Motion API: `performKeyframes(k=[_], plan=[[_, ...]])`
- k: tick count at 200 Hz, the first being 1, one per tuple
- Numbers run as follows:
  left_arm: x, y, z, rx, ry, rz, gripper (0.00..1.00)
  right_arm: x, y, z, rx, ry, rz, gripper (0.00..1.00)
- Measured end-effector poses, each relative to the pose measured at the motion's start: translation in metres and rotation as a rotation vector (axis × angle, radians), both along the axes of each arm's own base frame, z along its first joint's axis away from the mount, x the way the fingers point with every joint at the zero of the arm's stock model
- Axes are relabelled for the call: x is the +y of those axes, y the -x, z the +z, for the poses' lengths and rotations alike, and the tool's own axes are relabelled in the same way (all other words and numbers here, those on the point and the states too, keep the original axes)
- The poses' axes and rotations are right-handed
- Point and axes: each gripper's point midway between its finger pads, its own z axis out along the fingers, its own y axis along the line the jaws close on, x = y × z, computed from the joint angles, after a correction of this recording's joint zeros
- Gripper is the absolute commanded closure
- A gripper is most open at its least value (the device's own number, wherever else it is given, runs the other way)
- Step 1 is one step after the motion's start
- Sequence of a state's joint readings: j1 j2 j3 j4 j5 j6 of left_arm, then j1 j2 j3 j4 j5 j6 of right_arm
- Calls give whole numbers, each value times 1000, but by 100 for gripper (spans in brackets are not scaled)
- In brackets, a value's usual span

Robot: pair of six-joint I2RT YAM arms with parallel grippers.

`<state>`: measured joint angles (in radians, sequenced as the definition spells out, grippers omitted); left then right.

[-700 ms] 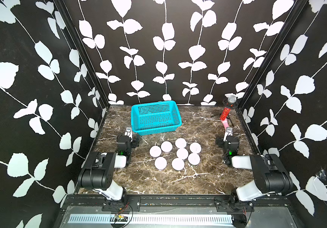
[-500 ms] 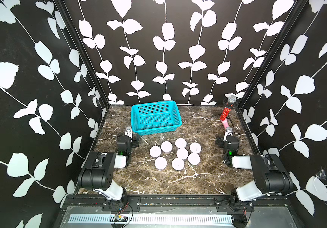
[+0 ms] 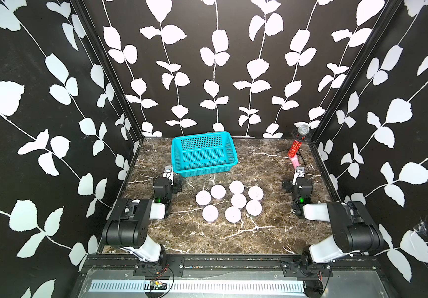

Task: Put the yogurt in the basket
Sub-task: Pick up the yogurt from the center of the board.

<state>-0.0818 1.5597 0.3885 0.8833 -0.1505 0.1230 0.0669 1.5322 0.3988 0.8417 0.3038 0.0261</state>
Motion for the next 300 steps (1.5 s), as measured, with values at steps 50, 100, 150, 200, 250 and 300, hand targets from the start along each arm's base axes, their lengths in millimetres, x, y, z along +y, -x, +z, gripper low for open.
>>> performKeyframes(k=[50,100,150,200,250,300], plan=[[-2,0,0,0,3,-12,1,-1,2,0,9,2,-2,1],[9,8,35,-71,14,53,1,-11,16,21,29,7,-67,1],[28,27,64,-41,69,190,1,-13,26,34,99,-42,-99,1],[26,41,93,0,226,237,1,9,36,57,110,-166,-3,1],[-4,60,86,162,411,152,1,34,57,51,198,-289,90,0],[-61,84,84,351,488,-9,2,59,69,47,267,-319,166,0]])
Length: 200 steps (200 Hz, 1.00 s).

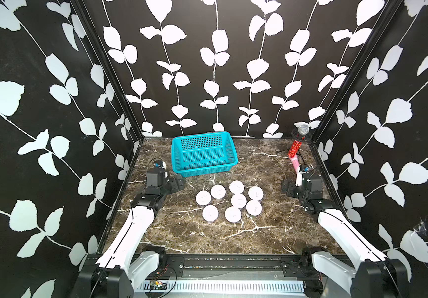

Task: Put the yogurt in the basket
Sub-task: Pick up the yogurt from the center of the board.

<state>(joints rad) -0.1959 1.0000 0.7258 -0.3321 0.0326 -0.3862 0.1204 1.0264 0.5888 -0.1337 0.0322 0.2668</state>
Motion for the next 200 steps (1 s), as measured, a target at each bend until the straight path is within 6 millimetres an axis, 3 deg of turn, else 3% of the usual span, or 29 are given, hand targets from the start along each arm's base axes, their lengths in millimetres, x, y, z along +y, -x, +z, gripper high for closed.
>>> performKeyframes(k=[33,109,200], plan=[[-45,20,3,49,3,-156,5,8,7,-7,40,1,29,0],[-106,34,-29,222,-130,-387,7,15,9,-4,52,4,51,1],[-118,38,-55,309,-263,-462,15,15,9,-5,55,9,51,1]])
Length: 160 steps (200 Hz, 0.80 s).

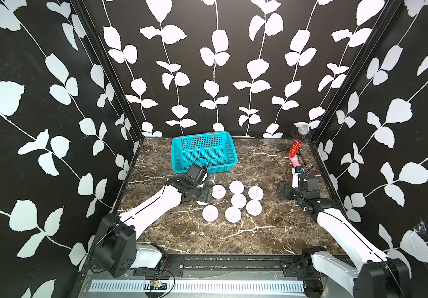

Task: Put the yogurt in the basket
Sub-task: Pick up the yogurt from the center of the board.

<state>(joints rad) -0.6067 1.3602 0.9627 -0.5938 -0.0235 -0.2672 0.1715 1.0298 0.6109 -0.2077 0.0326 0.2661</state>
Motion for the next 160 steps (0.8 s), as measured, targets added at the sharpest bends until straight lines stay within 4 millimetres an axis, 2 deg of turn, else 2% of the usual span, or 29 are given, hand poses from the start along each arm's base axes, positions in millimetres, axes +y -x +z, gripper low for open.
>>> performKeyframes(k=[63,124,160], plan=[[1,5,-12,32,-68,-22,22,-1,0,-2,7,4,-4,0],[-1,4,-19,33,-111,-41,24,-1,0,-2,7,7,-6,0],[-1,1,-22,39,-142,-44,29,-1,0,-2,7,7,-6,1]])
